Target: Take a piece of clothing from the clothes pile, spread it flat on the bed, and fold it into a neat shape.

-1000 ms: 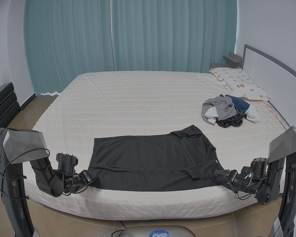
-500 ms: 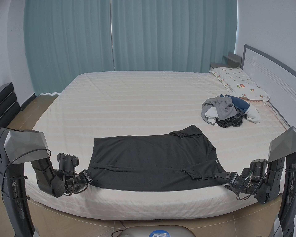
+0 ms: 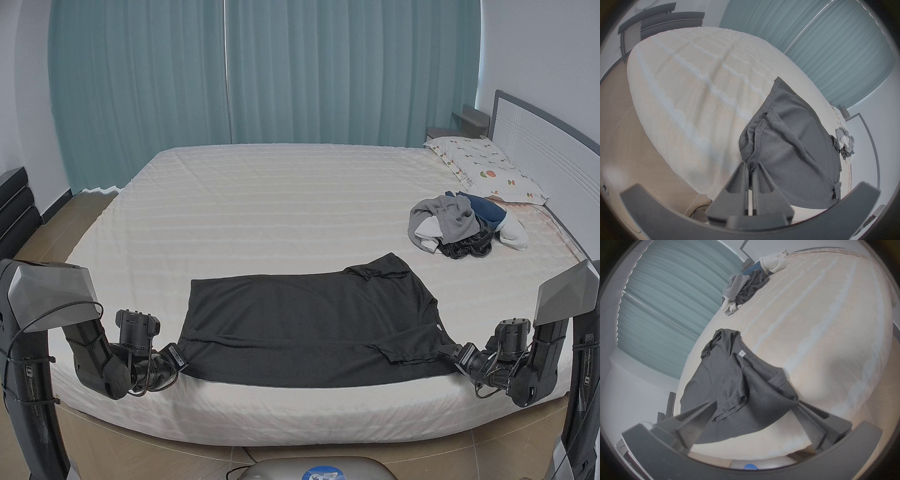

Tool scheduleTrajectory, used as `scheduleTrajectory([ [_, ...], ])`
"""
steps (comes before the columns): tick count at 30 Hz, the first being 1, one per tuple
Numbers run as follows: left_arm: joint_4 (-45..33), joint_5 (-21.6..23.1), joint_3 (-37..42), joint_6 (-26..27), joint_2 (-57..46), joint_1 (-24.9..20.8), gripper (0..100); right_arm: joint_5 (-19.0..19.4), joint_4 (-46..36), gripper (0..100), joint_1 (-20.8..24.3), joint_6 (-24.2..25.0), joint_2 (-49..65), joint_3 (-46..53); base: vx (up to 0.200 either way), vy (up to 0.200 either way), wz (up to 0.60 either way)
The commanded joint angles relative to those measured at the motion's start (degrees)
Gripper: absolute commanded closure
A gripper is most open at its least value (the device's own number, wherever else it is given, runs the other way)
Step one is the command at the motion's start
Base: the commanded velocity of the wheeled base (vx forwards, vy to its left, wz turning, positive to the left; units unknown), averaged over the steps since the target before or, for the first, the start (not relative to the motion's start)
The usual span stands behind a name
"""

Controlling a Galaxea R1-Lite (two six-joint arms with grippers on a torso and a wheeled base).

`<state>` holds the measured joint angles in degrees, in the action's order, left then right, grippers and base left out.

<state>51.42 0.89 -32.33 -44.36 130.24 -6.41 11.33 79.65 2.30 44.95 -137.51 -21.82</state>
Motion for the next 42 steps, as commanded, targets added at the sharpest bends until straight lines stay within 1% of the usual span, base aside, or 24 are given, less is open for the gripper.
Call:
scheduleTrajectory([
  [1, 0.0, -0.1, -0.01, -0.02, 0.1, 0.0, 100, -1.13, 0.06, 100, 0.24, -0.03, -1.18, -1.03, 0.0, 0.0, 0.0],
  [3, 0.0, -0.1, -0.01, 0.06, 0.19, 0.0, 100, -3.24, -0.02, 100, 0.95, -0.21, -0.74, -0.42, 0.0, 0.0, 0.0],
  [5, 0.0, -0.01, 0.16, 0.06, 0.01, 0.08, 100, -4.47, -0.2, 100, 0.95, -0.74, -0.48, 0.11, 0.0, 0.0, 0.0],
  [8, -0.09, -0.01, 0.34, 0.15, -0.17, 0.17, 100, -5.17, -0.73, 100, 0.6, -2.41, -0.21, 0.46, 0.0, 0.0, 0.0],
  [9, -0.18, -0.01, 0.34, 0.24, -0.34, 0.26, 100, -5.79, -1.61, 100, 0.07, -4.17, 0.14, 0.46, 0.0, 0.0, 0.0],
  [11, -0.27, -0.01, 0.43, 0.42, -0.34, 0.44, 100, -6.58, -2.4, 100, -0.55, -5.31, 0.4, 0.55, 0.0, 0.0, 0.0],
  [19, -0.71, -0.1, 0.86, 0.77, -1.66, 0.52, 100, -6.75, -4.51, 100, -0.81, -5.66, 3.56, 1.43, 0.0, 0.0, 0.0],
  [24, -2.46, -0.1, 1.83, 2.0, -2.19, 0.35, 100, -6.75, -4.95, 100, -0.99, -6.1, 2.77, 1.25, 0.0, 0.0, 0.0],
  [27, -5.63, -0.1, 1.66, 3.14, -2.89, 0.08, 100, -6.75, -5.74, 100, -1.43, -7.51, 3.04, 1.52, 0.0, 0.0, 0.0],
  [37, -6.33, -0.01, 2.01, 3.49, -2.28, -0.18, 100, -6.67, -7.06, 100, -2.04, -9.0, 1.81, 1.17, 0.0, 0.0, 0.0],
  [38, -6.33, -0.01, 2.1, 3.58, -2.28, -0.18, 100, -6.49, -6.7, 0, -2.04, -9.0, 1.37, 1.17, 0.0, 0.0, 0.0],
  [39, -6.33, -0.01, 2.1, 3.67, -2.19, -0.18, 0, -6.4, -6.53, 0, -2.04, -9.0, 1.1, 0.9, 0.0, 0.0, 0.0],
  [42, -6.24, -0.01, 2.18, 3.67, -2.28, -0.62, 0, -6.05, -6.44, 0, -2.13, -9.0, 1.63, 0.9, 0.0, 0.0, 0.0],
])
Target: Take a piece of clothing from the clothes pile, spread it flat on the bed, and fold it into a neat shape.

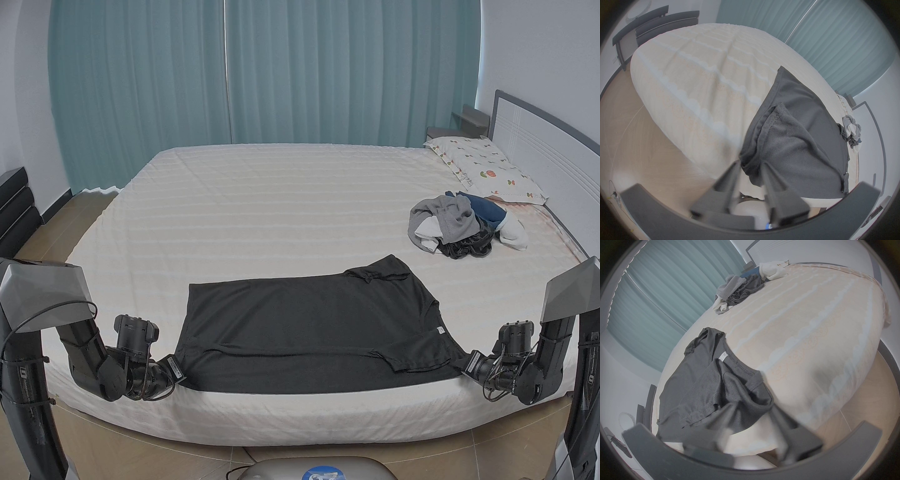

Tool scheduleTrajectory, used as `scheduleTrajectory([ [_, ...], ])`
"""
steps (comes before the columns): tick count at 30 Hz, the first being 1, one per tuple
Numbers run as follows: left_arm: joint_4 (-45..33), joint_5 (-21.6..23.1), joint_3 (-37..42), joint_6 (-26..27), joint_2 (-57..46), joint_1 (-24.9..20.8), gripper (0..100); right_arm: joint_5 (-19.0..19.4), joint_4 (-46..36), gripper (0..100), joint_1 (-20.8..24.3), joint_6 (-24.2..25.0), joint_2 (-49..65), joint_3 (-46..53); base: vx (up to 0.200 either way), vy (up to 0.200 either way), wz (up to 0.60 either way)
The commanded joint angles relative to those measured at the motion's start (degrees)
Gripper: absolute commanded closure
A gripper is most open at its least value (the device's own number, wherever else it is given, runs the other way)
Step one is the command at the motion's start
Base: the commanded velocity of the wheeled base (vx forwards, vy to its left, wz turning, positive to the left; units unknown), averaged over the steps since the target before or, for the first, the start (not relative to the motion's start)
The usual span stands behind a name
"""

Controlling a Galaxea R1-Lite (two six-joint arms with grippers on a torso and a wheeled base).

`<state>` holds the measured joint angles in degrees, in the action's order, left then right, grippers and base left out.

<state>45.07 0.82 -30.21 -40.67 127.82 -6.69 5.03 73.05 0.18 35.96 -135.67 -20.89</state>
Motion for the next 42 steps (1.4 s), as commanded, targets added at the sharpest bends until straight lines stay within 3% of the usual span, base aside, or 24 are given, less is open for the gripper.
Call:
scheduleTrajectory([
  [1, 0.11, 0.06, 0.06, -0.03, 0.06, -0.34, 0, 0.15, 0.25, 0, -0.01, -0.01, 0.14, 0.06, 0.0, 0.0, 0.0],
  [9, -2.18, 2.87, 0.94, 0.06, -6.97, 0.45, 0, 0.24, -1.85, 0, -2.29, -0.01, 14.03, 0.5, 0.0, 0.0, 0.0],
  [15, -7.63, 7.36, -0.38, -0.11, -12.24, 3.35, 0, 0.68, -4.49, 0, -1.06, 1.22, 18.6, 0.42, 0.0, 0.0, 0.0],
  [19, -7.63, 9.99, -1.87, -2.93, -11.8, 3.88, 0, 1.73, -4.23, 0, 4.21, 11.24, 15.79, -0.55, 0.0, 0.0, 0.0],
  [20, -7.63, 10.08, -1.96, -3.1, -11.8, 3.97, 0, 1.73, -4.23, 0, 4.39, 11.67, 15.61, -0.64, 0.0, 0.0, 0.0],
  [21, -7.45, 11.4, -2.75, -5.83, -11.63, 3.7, 0, 1.91, -4.14, 0, 6.23, 16.07, 13.33, -2.04, 0.0, 0.0, 0.0],
  [25, -7.36, 14.3, -4.51, -11.01, -9.69, 3.53, 0, 1.91, -3.79, 0, 9.13, 19.32, 8.14, -4.51, 0.0, 0.0, 0.0],
  [32, -3.14, 13.77, -5.39, -13.74, -6.27, 3.44, 0, 1.47, -3.7, 0, 12.56, 23.45, 4.62, -6.97, 0.0, 0.0, 0.0],
  [42, 0.55, 12.45, -5.3, -14.18, -3.72, 3.44, 0, 1.03, -4.58, 0, 13.09, 23.72, 4.54, -6.53, 0.0, 0.0, 0.0],
])
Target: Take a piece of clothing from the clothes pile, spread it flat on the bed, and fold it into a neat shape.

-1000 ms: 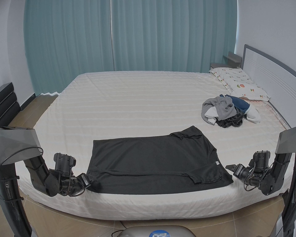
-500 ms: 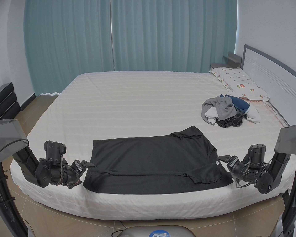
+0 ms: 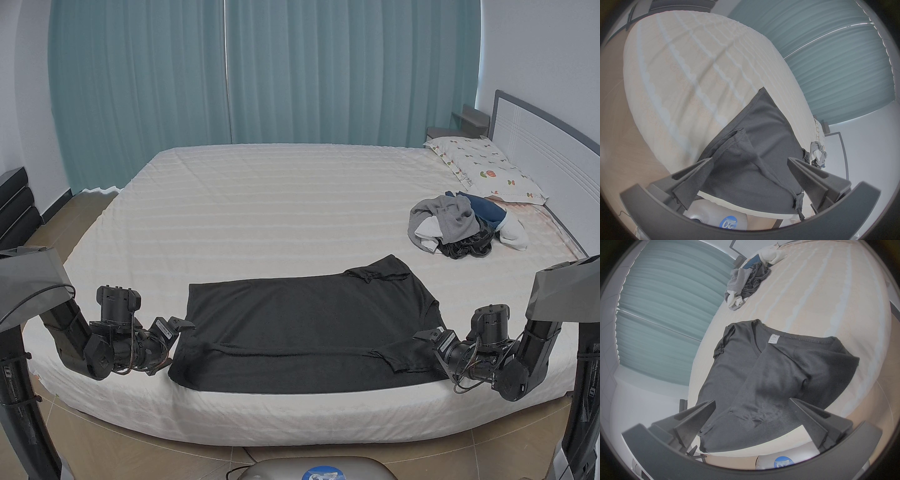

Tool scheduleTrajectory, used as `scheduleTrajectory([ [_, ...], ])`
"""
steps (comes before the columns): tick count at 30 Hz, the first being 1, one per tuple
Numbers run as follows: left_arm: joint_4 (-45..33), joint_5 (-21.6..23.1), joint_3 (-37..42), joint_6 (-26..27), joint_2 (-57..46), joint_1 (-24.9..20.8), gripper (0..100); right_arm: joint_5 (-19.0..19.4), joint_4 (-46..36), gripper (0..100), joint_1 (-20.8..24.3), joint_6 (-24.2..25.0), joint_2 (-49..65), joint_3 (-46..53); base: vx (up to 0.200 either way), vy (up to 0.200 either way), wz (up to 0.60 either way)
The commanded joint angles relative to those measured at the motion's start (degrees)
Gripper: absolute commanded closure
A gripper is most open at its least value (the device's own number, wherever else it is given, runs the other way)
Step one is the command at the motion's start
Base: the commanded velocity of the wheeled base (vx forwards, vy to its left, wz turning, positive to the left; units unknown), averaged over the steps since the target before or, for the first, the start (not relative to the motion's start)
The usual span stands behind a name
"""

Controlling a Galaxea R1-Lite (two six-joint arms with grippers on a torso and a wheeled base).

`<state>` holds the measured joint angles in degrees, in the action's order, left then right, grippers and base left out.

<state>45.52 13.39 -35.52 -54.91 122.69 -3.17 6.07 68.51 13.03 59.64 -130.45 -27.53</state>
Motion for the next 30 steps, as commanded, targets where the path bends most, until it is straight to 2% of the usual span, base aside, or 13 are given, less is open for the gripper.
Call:
scheduleTrajectory([
  [1, 0.1, -0.2, 0.1, 0.06, 1.42, -0.08, 0, -0.01, -0.04, 0, 0.42, 0.04, -0.68, 0.19, 0.0, 0.0, 0.0],
  [10, 0.18, -0.29, 0.1, 0.15, 1.68, -0.08, 0, -0.8, -0.13, 0, 1.73, -0.13, -0.86, 1.33, 0.0, 0.0, 0.0],
  [24, 0.18, -0.38, -0.16, 0.06, 1.77, 0.01, 0, -6.16, 0.22, 0, 4.28, -0.4, -4.46, -0.42, 0.0, 0.0, 0.0],
  [30, 0.18, -0.38, -0.25, 0.06, 1.77, 0.01, 0, -6.51, 0.13, 0, 3.76, -0.4, -4.81, -2.8, 0.0, 0.0, 0.0],
])
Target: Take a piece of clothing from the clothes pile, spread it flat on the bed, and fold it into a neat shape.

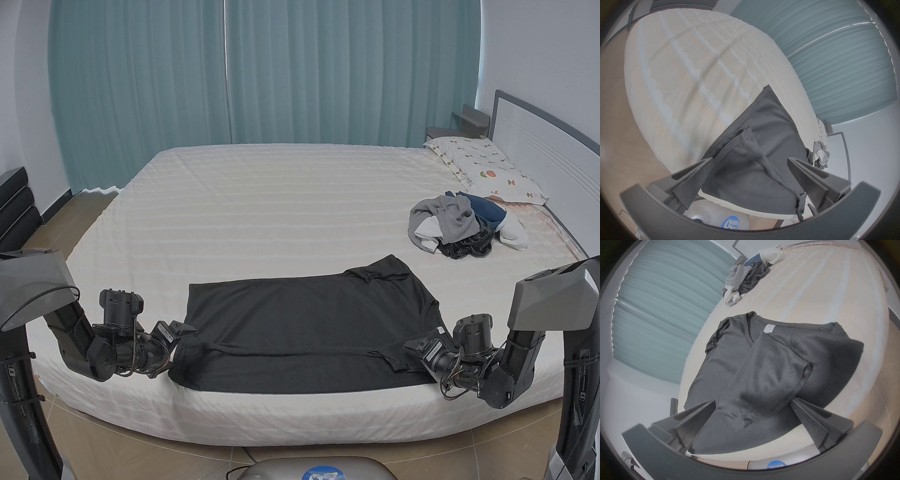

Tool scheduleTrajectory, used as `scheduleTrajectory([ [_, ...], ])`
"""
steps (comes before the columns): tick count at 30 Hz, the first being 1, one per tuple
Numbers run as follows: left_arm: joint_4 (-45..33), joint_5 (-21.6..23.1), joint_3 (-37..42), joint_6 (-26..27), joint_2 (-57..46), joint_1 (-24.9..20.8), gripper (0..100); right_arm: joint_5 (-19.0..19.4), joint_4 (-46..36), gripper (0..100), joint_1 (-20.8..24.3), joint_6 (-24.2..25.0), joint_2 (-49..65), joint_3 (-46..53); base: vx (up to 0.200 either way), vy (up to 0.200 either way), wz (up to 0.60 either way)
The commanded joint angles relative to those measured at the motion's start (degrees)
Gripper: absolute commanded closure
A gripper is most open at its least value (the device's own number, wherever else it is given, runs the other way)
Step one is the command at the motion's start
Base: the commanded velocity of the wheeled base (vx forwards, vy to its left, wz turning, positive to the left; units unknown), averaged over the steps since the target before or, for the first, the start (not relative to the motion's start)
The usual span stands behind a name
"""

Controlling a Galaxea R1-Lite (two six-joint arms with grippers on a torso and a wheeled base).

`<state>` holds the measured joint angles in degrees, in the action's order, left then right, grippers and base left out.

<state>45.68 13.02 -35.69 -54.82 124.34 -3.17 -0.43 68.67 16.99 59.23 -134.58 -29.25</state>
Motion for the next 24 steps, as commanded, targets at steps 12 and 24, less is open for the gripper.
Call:
scheduleTrajectory([
  [12, 0.02, -0.01, 0.01, -0.02, 0.11, 0.01, 0, -3.0, -0.11, 100, -0.03, 0.0, -0.59, -1.34, 0.0, 0.0, 0.0],
  [24, 0.02, -0.01, 0.01, 0.07, 0.11, 0.01, 0, -2.91, -0.2, 100, 0.32, -0.26, 3.19, 2.09, 0.0, 0.0, 0.0],
])
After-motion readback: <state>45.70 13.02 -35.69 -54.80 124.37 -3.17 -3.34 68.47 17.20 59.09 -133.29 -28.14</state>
